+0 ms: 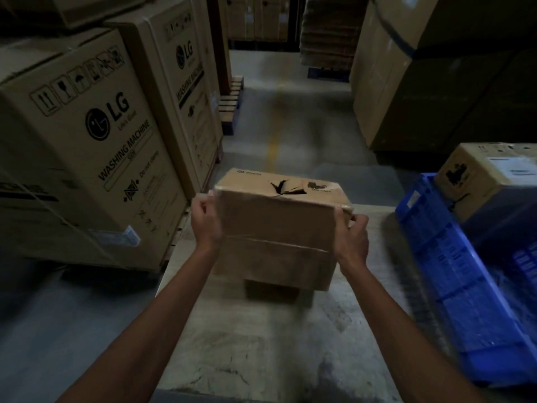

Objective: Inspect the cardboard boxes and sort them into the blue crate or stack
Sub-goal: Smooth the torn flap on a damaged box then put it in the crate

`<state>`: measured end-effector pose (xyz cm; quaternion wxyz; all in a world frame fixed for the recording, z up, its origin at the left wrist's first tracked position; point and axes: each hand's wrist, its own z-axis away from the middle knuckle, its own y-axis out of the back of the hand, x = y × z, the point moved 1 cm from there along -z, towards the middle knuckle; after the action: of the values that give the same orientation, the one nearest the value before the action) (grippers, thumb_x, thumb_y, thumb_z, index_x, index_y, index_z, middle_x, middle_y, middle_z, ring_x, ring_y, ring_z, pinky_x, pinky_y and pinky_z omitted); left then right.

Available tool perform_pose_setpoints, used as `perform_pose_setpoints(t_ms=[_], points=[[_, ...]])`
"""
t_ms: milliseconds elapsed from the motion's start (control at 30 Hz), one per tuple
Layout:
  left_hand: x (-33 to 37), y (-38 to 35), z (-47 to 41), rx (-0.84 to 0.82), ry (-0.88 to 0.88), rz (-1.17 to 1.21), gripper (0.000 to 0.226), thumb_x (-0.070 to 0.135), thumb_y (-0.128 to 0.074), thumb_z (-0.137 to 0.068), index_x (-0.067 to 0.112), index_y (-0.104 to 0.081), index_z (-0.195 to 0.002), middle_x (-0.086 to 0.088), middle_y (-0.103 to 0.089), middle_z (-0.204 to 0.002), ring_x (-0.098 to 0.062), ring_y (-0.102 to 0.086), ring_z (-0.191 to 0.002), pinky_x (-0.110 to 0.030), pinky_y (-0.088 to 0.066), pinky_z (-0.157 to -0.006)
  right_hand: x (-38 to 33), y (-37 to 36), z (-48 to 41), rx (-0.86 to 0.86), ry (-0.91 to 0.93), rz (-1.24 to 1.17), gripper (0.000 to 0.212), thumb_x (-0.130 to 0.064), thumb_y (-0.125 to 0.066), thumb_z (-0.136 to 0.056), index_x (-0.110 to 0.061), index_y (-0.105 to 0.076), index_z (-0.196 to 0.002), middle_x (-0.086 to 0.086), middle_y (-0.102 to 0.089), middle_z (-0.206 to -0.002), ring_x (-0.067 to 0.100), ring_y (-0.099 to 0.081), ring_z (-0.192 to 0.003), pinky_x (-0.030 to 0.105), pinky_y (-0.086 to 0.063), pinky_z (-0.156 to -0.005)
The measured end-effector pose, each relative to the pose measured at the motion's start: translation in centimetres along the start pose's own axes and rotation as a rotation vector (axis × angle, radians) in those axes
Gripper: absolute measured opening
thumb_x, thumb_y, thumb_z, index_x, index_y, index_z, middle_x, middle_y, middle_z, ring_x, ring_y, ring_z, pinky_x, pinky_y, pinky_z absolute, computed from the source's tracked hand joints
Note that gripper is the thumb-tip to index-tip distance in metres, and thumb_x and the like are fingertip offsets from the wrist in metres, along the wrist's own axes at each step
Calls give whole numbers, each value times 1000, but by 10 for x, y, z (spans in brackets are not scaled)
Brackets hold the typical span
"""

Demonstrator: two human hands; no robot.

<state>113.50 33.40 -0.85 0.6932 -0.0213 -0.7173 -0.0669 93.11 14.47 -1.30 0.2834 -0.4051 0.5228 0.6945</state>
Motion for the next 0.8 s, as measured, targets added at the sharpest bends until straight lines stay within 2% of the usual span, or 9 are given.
perform_pose_setpoints(t_ms=[133,300,400,467,533,567,633,700,800], points=[[-14,14,16,-35,48,-72,32,45,-50,-102,14,-48,-104,1,-54,-94,-12,-52,-83,-28,-45,-70,7,0,16,1,-1,7,50,-61,-51,-97,-15,-40,-115,8,-57,-110,23,-59,-90,26,-38,-59],[-46,34,37,-124,25,-285,21,33,-51,-102,15,-48,-112,-9,-55,-109,-28,-56,-101,-34,-47,-73,37,7,33,-55,-81,-40,33,-35,-58,-97,-16,-38,-116,11,-59,-121,19,-57,-90,32,-44,-64],[-42,40,42,-143,-239,-524,28,23,-52,-97,11,-49,-123,-10,-50,-121,-26,-50,-109,-36,-44,-83,25,11,45,70,100,45,42,-18,-64,-91,-12,-43,-126,9,-49,-133,19,-54,-103,24,-42,-63],[-26,34,43,-193,-543,-614,34,21,-51,-91,9,-52,-123,-12,-52,-123,-27,-50,-112,-40,-46,-89,6,6,51,152,383,109,43,-11,-65,-86,-10,-49,-126,9,-49,-130,22,-55,-107,30,-51,-68],[-13,17,41,-334,-731,-697,43,28,-45,-90,10,-56,-127,-14,-54,-132,-31,-48,-125,-48,-43,-103,-13,-10,54,79,633,200,36,-15,-60,-86,-8,-59,-121,10,-54,-129,25,-55,-115,41,-54,-86],[-8,5,40,-430,-750,-793,50,36,-40,-92,13,-53,-135,-14,-49,-143,-33,-40,-136,-51,-37,-110,-18,-21,55,-28,706,296,39,-22,-56,-90,-9,-60,-126,11,-54,-137,27,-52,-125,44,-48,-100],[-4,-16,38,-625,-671,-1071,62,51,-25,-97,24,-34,-153,-9,-21,-164,-32,-14,-152,-57,-17,-119,-23,-43,57,-268,768,603,53,-40,-38,-101,-15,-46,-148,7,-37,-159,28,-30,-149,49,-24,-120],[-12,-29,38,-753,-578,-1251,60,54,-17,-102,34,-15,-158,0,1,-168,-30,5,-154,-60,-3,-120,-20,-57,57,-364,774,852,59,-47,-21,-103,-22,-36,-155,2,-31,-163,26,-14,-155,54,-7,-124],[-11,-30,34,-794,-556,-1317,55,52,-21,-105,38,-15,-158,2,2,-169,-30,5,-154,-62,-1,-120,-21,-60,55,-405,737,941,59,-45,-17,-103,-22,-52,-145,2,-46,-155,26,-12,-155,55,-3,-123]])
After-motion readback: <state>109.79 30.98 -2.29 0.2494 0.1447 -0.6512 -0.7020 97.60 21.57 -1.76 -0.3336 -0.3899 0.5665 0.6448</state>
